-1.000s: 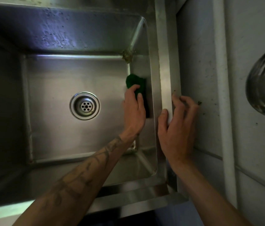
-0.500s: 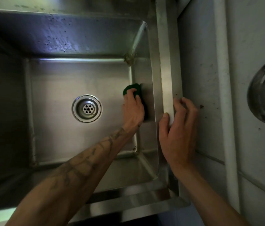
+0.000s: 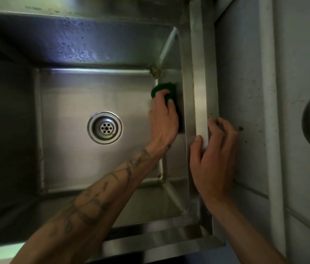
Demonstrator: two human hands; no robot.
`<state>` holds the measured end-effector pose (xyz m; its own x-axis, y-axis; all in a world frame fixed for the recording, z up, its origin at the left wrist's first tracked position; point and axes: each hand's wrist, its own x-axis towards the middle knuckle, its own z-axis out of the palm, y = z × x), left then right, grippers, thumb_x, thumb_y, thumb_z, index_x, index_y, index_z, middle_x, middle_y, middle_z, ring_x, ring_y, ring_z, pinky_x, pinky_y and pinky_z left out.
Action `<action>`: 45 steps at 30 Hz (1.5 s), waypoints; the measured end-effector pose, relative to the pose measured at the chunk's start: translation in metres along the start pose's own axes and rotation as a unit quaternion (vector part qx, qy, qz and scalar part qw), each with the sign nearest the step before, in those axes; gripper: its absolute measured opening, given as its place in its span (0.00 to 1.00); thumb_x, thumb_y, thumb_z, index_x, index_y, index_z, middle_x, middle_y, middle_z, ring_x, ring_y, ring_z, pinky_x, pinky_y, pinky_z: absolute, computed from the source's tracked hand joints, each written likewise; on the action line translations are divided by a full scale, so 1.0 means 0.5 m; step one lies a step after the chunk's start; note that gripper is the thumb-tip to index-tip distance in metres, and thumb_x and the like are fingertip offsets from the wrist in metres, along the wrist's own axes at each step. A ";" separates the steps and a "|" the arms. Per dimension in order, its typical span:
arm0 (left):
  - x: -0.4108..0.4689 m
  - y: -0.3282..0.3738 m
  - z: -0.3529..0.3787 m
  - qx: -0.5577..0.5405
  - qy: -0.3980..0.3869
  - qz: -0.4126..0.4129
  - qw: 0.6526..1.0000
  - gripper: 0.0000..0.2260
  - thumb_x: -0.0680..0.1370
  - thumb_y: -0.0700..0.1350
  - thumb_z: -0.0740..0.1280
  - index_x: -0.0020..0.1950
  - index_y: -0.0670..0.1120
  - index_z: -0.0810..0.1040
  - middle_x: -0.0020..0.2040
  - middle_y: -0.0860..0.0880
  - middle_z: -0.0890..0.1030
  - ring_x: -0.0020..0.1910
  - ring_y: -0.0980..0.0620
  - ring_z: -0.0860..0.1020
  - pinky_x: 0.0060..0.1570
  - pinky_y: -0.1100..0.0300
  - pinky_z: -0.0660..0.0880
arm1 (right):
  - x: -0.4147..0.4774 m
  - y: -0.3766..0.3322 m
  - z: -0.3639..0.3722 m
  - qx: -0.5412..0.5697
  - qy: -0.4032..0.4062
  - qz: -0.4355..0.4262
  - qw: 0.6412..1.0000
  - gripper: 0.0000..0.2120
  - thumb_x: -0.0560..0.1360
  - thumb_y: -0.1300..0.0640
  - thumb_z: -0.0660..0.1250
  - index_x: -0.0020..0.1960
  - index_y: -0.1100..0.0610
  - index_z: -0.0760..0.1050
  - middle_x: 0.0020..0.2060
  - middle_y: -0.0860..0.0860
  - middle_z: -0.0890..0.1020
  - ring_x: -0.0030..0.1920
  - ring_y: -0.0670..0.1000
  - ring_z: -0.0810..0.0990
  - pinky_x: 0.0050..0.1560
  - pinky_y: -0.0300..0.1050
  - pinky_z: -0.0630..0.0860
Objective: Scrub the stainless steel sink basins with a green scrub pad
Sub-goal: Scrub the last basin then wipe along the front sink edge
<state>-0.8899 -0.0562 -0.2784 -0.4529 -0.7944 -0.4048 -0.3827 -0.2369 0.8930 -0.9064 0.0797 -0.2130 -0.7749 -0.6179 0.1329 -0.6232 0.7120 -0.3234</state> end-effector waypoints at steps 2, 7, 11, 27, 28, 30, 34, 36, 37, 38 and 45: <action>-0.004 0.026 0.006 -0.032 0.034 0.077 0.996 0.12 0.87 0.47 0.56 0.70 0.55 0.70 0.66 0.46 0.78 0.60 0.42 0.78 0.62 0.36 0.76 | 0.000 0.000 -0.001 0.005 -0.005 0.002 1.000 0.21 0.82 0.56 0.67 0.74 0.58 0.68 0.73 0.59 0.68 0.65 0.55 0.75 0.59 0.42 0.75; 0.009 -0.014 0.003 0.003 0.001 -0.001 1.000 0.15 0.89 0.41 0.56 0.75 0.45 0.70 0.72 0.42 0.75 0.65 0.40 0.76 0.68 0.38 0.73 | 0.001 -0.005 -0.004 0.005 -0.007 0.001 1.000 0.21 0.83 0.56 0.65 0.74 0.60 0.68 0.73 0.61 0.68 0.65 0.56 0.75 0.59 0.46 0.78; 0.061 -0.006 -0.005 0.017 -0.019 -0.061 0.998 0.14 0.88 0.39 0.57 0.73 0.42 0.71 0.71 0.40 0.75 0.66 0.38 0.76 0.70 0.40 0.72 | 0.001 -0.004 -0.005 0.011 -0.005 0.002 1.000 0.21 0.83 0.54 0.63 0.74 0.59 0.68 0.73 0.60 0.67 0.65 0.57 0.75 0.58 0.50 0.80; 0.136 0.036 0.006 0.018 0.019 0.049 0.998 0.13 0.87 0.38 0.57 0.71 0.40 0.71 0.68 0.40 0.77 0.64 0.38 0.78 0.66 0.38 0.75 | 0.000 -0.002 -0.004 0.006 -0.008 0.008 1.000 0.22 0.82 0.54 0.63 0.73 0.61 0.69 0.73 0.60 0.68 0.67 0.59 0.75 0.61 0.54 0.80; 0.144 0.038 0.007 0.018 0.023 0.052 0.998 0.14 0.87 0.37 0.57 0.72 0.40 0.71 0.69 0.40 0.76 0.65 0.38 0.77 0.67 0.39 0.74 | 0.000 -0.003 -0.004 0.007 -0.008 0.010 1.000 0.22 0.82 0.54 0.63 0.73 0.61 0.69 0.73 0.60 0.68 0.67 0.58 0.74 0.61 0.52 0.79; 0.171 0.035 0.005 0.034 0.007 0.006 0.999 0.15 0.88 0.38 0.57 0.75 0.40 0.70 0.73 0.40 0.74 0.69 0.38 0.76 0.70 0.41 0.72 | 0.000 -0.004 -0.003 0.008 -0.007 0.010 1.000 0.21 0.82 0.54 0.63 0.74 0.60 0.69 0.73 0.60 0.68 0.67 0.57 0.74 0.62 0.49 0.78; 0.217 0.038 -0.007 0.050 -0.033 -0.064 0.996 0.15 0.88 0.38 0.56 0.76 0.41 0.68 0.71 0.39 0.75 0.67 0.38 0.76 0.70 0.43 0.74 | -0.001 -0.003 -0.003 0.011 -0.008 0.007 1.000 0.21 0.83 0.54 0.62 0.74 0.60 0.69 0.73 0.59 0.67 0.67 0.56 0.74 0.62 0.48 0.78; 0.211 0.050 -0.007 0.034 -0.010 0.002 0.999 0.14 0.88 0.38 0.56 0.73 0.40 0.70 0.66 0.41 0.76 0.61 0.44 0.78 0.67 0.47 0.75 | -0.001 -0.002 -0.003 0.013 -0.009 0.008 1.000 0.21 0.83 0.54 0.62 0.74 0.60 0.69 0.73 0.59 0.67 0.67 0.56 0.74 0.62 0.49 0.79; 0.204 0.052 -0.007 0.022 0.006 0.042 0.999 0.13 0.88 0.37 0.57 0.72 0.39 0.70 0.64 0.43 0.76 0.57 0.52 0.78 0.64 0.52 0.76 | -0.001 -0.002 -0.002 0.014 -0.010 0.010 1.000 0.21 0.83 0.54 0.62 0.74 0.61 0.69 0.73 0.59 0.67 0.68 0.57 0.74 0.61 0.51 0.80; 0.197 0.050 -0.005 0.012 0.021 0.070 0.997 0.13 0.87 0.37 0.57 0.72 0.39 0.71 0.63 0.44 0.76 0.54 0.58 0.77 0.61 0.57 0.76 | -0.001 -0.002 -0.002 0.013 -0.010 0.010 1.000 0.21 0.83 0.54 0.62 0.74 0.61 0.69 0.73 0.59 0.67 0.68 0.57 0.74 0.61 0.53 0.80; 0.230 0.039 0.003 0.076 -0.020 -0.072 0.994 0.16 0.88 0.37 0.56 0.75 0.40 0.69 0.72 0.38 0.75 0.69 0.37 0.75 0.72 0.43 0.71 | -0.001 -0.004 -0.002 0.009 -0.008 0.009 1.000 0.21 0.83 0.55 0.63 0.73 0.62 0.70 0.73 0.60 0.68 0.67 0.58 0.75 0.61 0.53 0.80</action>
<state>-0.9508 -0.1512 -0.3076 -0.4163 -0.7345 -0.5360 -0.5615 -0.2560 0.7869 -0.9052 0.0790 -0.2113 -0.7836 -0.6110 0.1125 -0.6078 0.7163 -0.3429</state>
